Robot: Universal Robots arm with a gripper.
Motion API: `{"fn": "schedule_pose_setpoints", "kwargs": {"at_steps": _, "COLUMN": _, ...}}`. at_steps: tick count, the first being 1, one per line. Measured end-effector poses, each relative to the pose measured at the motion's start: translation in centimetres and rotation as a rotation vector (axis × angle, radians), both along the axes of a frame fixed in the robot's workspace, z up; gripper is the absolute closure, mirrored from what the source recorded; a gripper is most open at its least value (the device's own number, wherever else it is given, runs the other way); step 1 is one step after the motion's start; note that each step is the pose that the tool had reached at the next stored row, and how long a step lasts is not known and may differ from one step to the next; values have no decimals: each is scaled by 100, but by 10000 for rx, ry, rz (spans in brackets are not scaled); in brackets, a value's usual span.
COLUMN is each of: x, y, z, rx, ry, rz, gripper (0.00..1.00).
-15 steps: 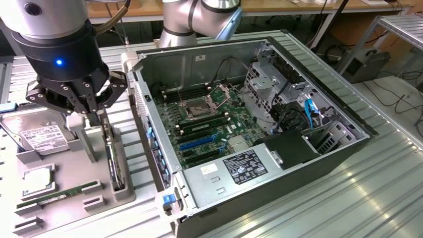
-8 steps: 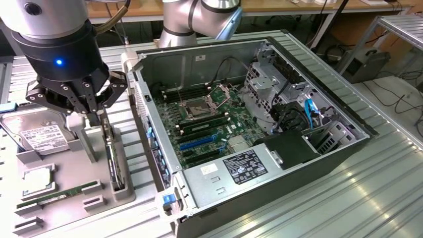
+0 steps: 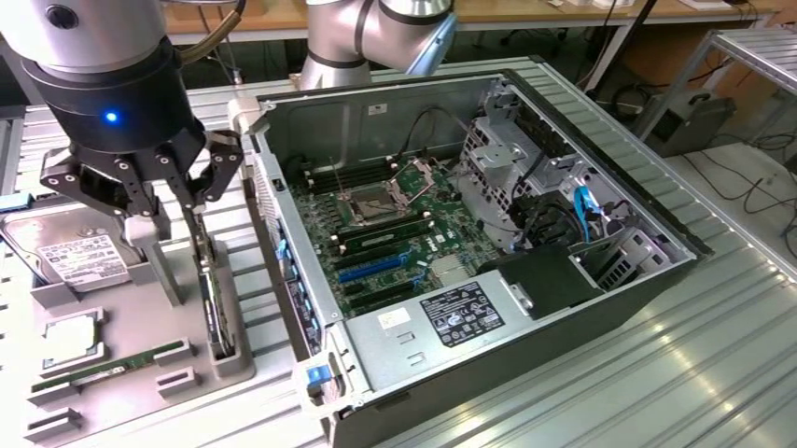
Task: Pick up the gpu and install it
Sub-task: 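Pick up the gpu and move the gpu toward the slot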
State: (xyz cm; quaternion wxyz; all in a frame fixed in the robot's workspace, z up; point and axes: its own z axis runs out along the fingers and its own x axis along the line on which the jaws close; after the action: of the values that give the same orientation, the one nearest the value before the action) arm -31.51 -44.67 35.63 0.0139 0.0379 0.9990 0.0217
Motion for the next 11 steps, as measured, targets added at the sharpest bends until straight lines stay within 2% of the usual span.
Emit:
{"fn": "schedule_pose_setpoints", "kwargs": {"at_steps": 1, "x": 0, "y": 0, "z": 0, "rx": 0, "ry": 0, "rz": 1, "gripper": 64}}
{"fn": "schedule_pose_setpoints", "kwargs": {"at_steps": 2, "x": 0, "y": 0, "z": 0, "rx": 0, "ry": 0, "rz": 1, "gripper": 64}}
{"fn": "schedule_pose_setpoints", "kwargs": {"at_steps": 3, "x": 0, "y": 0, "z": 0, "rx": 0, "ry": 0, "rz": 0, "gripper": 58}}
{"fn": "schedule_pose_setpoints", "kwargs": {"at_steps": 7, "x": 0, "y": 0, "z": -9, "rx": -2, "ry": 1, "rz": 0, "gripper": 58}}
{"fn": "schedule_pose_setpoints", "kwargs": {"at_steps": 11, "x": 0, "y": 0, "z": -165, "rx": 0, "ry": -5, "rz": -1, "gripper": 58}}
